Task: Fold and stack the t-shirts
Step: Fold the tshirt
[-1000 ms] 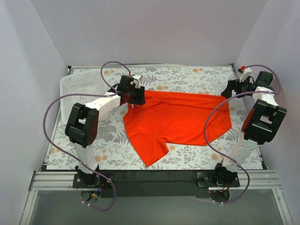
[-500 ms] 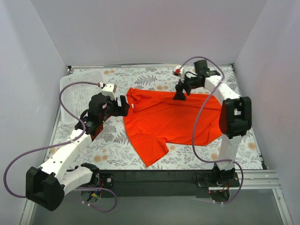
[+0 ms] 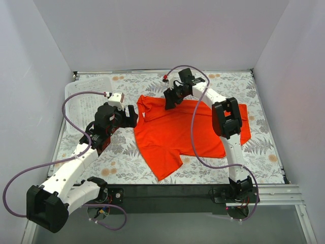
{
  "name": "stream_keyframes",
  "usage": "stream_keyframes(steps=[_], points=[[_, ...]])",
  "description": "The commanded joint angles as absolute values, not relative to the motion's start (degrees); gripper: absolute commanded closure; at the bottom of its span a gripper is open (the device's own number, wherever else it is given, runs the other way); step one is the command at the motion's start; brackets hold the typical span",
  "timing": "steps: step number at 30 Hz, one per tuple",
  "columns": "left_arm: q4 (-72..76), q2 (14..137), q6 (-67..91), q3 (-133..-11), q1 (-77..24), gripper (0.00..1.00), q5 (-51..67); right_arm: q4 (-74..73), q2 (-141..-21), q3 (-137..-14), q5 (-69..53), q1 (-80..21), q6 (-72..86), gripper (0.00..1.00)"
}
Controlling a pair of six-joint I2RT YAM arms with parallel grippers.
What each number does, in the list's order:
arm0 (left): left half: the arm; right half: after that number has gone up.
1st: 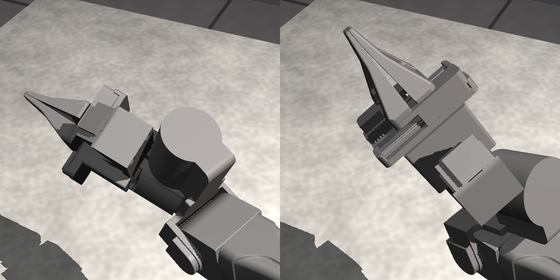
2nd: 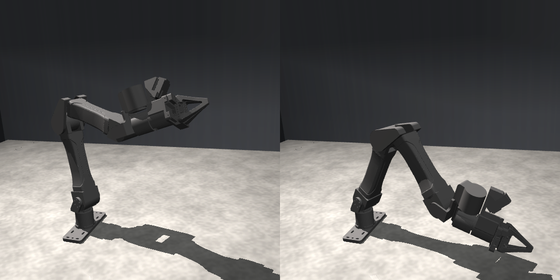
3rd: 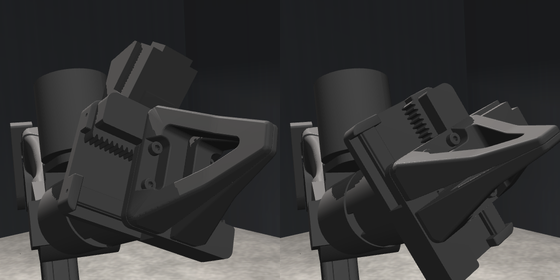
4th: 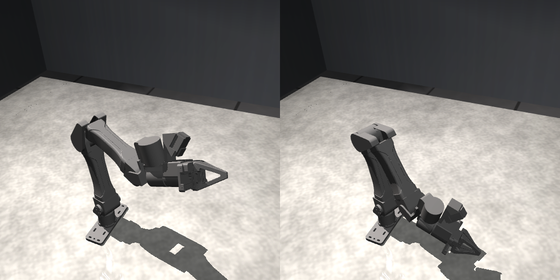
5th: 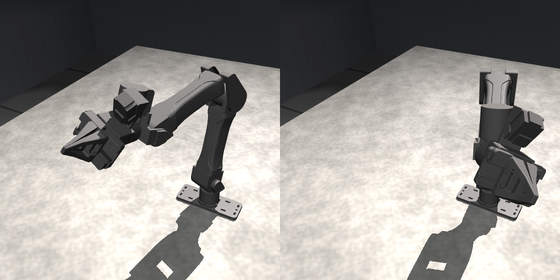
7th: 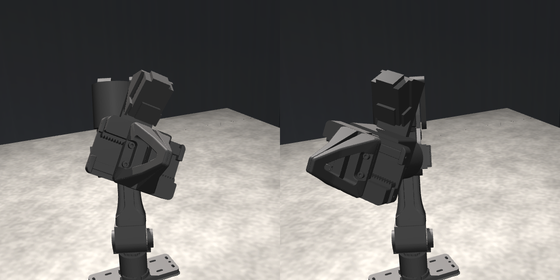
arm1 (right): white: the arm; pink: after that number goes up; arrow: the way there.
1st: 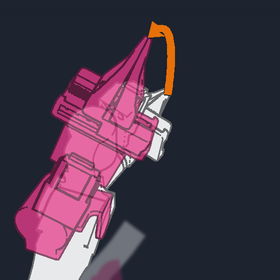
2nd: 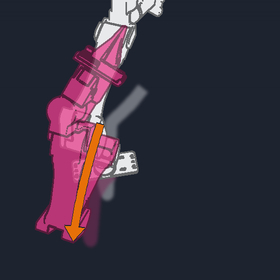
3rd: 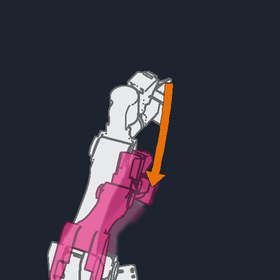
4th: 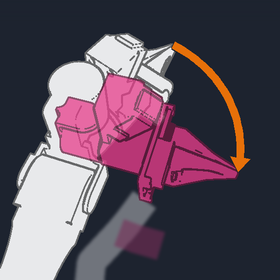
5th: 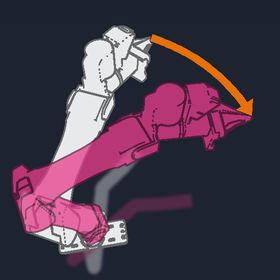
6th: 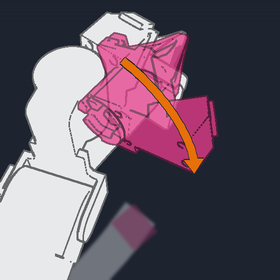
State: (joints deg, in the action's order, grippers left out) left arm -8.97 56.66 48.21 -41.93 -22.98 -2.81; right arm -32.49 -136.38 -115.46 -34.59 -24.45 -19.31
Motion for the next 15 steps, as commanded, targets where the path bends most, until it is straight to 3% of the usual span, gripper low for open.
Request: stream_keyframes(steps=[1, 15], points=[[-8.5, 54.9, 47.9, -41.8, -22.9, 0.28, -2.7, -28.8, -136.6, -119.1, -30.9, -25.2, -14.4, 0.43], [-8.5, 54.6, 48.2, -41.7, -22.9, 0.28, -2.0, -28.8, -137.7, -117.2, -31.3, -25.9, -14.6, 0.48]])
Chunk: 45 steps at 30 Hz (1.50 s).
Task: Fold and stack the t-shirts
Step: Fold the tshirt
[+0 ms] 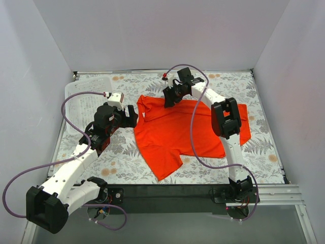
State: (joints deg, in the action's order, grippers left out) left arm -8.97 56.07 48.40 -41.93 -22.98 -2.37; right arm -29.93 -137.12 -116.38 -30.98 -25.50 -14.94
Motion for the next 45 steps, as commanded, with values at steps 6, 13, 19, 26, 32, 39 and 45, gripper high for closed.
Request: stream_keyframes(steps=[6, 13, 19, 26, 32, 39, 45], points=[[-8.4, 54.7, 48.3, -41.7, -22.9, 0.28, -2.2, -29.2, -138.2, -117.0, -30.8, -26.1, -14.7, 0.50], [-8.4, 54.9, 48.4, -41.7, -22.9, 0.28, -1.8, -29.7, -138.4, -116.9, -30.6, -26.0, -14.9, 0.56], [-8.4, 54.7, 48.4, -41.7, -22.9, 0.28, -1.8, -30.3, -138.4, -116.6, -31.8, -26.3, -15.6, 0.67], [-8.4, 54.7, 48.4, -41.7, -22.9, 0.28, -1.7, -31.0, -136.6, -115.6, -33.0, -26.5, -17.0, 0.89], [-8.4, 54.8, 48.3, -41.7, -22.9, 0.28, -1.7, -30.9, -132.6, -113.3, -34.6, -26.5, -19.2, 0.99], [-8.4, 54.8, 48.4, -41.6, -22.9, 0.28, -1.8, -30.8, -126.4, -105.3, -39.2, -26.8, -26.4, 0.99], [-8.4, 55.1, 48.4, -41.5, -22.9, 0.28, -1.8, -35.4, -121.9, -98.1, -40.6, -28.4, -40.4, 0.94]])
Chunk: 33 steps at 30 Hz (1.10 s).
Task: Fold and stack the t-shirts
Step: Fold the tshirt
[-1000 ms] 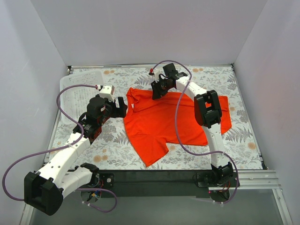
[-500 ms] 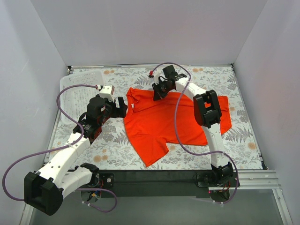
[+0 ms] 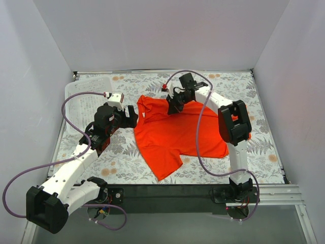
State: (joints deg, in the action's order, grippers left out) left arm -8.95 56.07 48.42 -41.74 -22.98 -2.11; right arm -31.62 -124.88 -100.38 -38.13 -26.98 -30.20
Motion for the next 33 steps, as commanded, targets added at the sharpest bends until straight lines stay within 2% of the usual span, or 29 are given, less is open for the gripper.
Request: stream_keyframes(steps=[1, 2, 4, 7, 8, 11, 13, 18, 24, 28, 30, 33], points=[[-8.4, 55.1, 48.4, -41.5, -22.9, 0.28, -1.7, -37.3, -121.5, -96.1, -39.9, -29.2, -42.7, 0.92], [-8.4, 55.2, 48.5, -41.5, -22.9, 0.28, -1.7, -38.3, -120.8, -95.2, -39.3, -29.5, -44.8, 0.83], [-8.4, 55.5, 48.5, -41.5, -22.9, 0.28, -1.4, -39.3, -120.2, -92.9, -36.5, -30.1, -48.2, 0.71], [-8.4, 56.1, 48.6, -41.3, -22.9, 0.28, -0.4, -40.1, -118.7, -91.7, -34.5, -30.1, -48.9, 0.63], [-8.4, 56.4, 48.7, -41.3, -22.9, 0.28, -0.1, -39.8, -117.7, -91.6, -34.1, -30.0, -48.3, 0.54], [-8.4, 58.3, 48.8, -41.7, -22.9, 0.28, 2.3, -39.8, -116.4, -93.2, -33.9, -29.4, -44.4, 0.43], [-8.4, 59.9, 49.4, -41.8, -22.9, 0.28, 3.3, -39.4, -115.7, -94.2, -34.7, -28.7, -42.1, 0.43], [-6.3, 68.7, 55.2, -43.9, -22.8, 0.30, 7.3, -35.5, -112.8, -94.9, -35.2, -24.4, -27.9, 0.52], [-8.4, 89.7, 72.1, -58.1, -18.9, 0.40, 5.8, -26.5, -104.7, -84.7, -33.7, -11.4, -16.0, 0.50], [-6.8, 100.4, 78.1, -66.4, -16.0, 0.45, 6.2, -23.5, -99.9, -77.1, -35.5, -0.6, -15.1, 0.50], [-6.9, 106.1, 80.5, -71.6, -15.6, 0.52, 5.9, -22.9, -98.7, -75.3, -36.9, 3.8, -15.6, 0.50], [-7.5, 112.1, 82.3, -76.1, -15.5, 0.54, 5.2, -22.5, -98.8, -73.3, -38.3, 10.9, -16.6, 0.50]])
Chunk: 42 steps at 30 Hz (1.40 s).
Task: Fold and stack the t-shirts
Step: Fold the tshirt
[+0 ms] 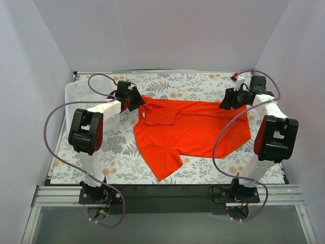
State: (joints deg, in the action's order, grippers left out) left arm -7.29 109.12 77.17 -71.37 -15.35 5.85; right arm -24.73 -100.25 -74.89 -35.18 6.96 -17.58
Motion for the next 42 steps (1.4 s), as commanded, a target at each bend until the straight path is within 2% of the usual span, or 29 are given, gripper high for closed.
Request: stream_keyframes(steps=[1, 10, 21, 28, 34, 42], points=[[-7.6, 113.5, 82.6, -78.6, -15.5, 0.54, 5.2, -22.5, -99.1, -73.3, -38.5, 12.1, -17.0, 0.50], [-11.5, 121.9, 83.1, -87.9, -15.5, 0.57, 3.3, -22.5, -101.4, -74.0, -40.3, 18.6, -18.2, 0.51], [-11.9, 123.0, 80.5, -90.2, -14.9, 0.88, 1.3, -22.4, -104.6, -74.4, -37.9, 22.3, -18.0, 0.52], [-10.5, 123.1, 78.5, -90.6, -13.4, 0.88, 3.4, -22.4, -107.5, -74.7, -37.6, 24.3, -16.9, 0.52], [-9.6, 124.3, 76.5, -91.8, -11.8, 0.81, 7.6, -22.5, -110.9, -76.8, -37.5, 24.5, -16.1, 0.54], [-8.9, 125.8, 75.4, -93.1, -10.4, 0.76, 11.2, -22.5, -115.7, -81.7, -35.2, 24.5, -15.4, 0.57]])
